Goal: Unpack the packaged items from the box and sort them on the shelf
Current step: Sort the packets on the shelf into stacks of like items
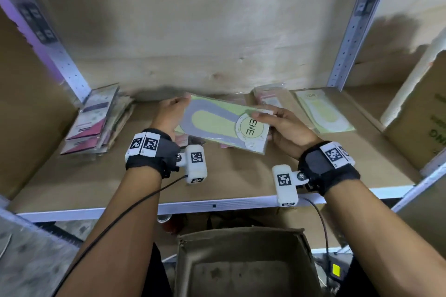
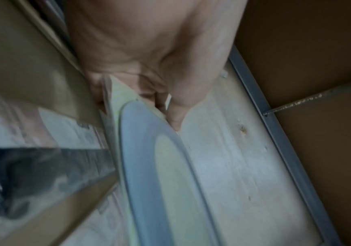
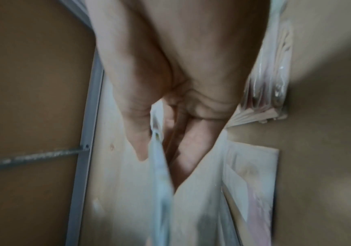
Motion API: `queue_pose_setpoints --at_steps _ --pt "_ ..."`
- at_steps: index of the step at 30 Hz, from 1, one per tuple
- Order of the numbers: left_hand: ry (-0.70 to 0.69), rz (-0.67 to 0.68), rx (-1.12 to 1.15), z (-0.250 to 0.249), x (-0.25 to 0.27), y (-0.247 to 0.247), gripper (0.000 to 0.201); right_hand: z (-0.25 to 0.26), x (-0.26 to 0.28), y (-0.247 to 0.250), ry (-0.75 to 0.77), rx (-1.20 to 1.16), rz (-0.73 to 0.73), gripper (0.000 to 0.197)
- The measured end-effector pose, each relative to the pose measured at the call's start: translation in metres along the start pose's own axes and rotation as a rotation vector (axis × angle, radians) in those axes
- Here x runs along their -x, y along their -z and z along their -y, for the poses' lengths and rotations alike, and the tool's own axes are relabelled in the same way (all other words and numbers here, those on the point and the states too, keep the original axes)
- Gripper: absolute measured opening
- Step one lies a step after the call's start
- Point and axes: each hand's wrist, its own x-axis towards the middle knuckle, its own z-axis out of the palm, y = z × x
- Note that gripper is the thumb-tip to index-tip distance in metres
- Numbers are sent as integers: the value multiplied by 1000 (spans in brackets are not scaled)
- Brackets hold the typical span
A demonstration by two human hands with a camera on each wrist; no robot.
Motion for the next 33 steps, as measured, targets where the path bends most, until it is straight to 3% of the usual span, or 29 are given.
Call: queue_pose_setpoints --at_steps 5,8,11,13,18,21,24,30,33 --pt "23 -46 110 -3 -9 -23 28 -4 7 18 54 -157 -81 10" --pt "59 23 151 4 -3 -49 10 -10 8 24 86 -167 -134 10" --pt "36 168 205 5 12 -68 17 -10 7 28 140 -121 -256 20" --pt "17 273 210 4 22 -71 33 -10 7 34 205 -140 -315 29" --pt "-88 684 -186 2 37 -63 33 -4 14 52 222 -113 -364 19" --pt "-127 600 -116 0 35 -69 29 -3 21 56 156 17 -252 42" --pt "-140 485 34 -4 28 -78 43 -7 29 45 106 110 -99 53" --pt "-226 406 -19 4 16 -87 24 -12 33 22 118 354 -26 52" --pt "-273 325 -2 5 8 -82 20 -17 33 18 127 348 4 49"
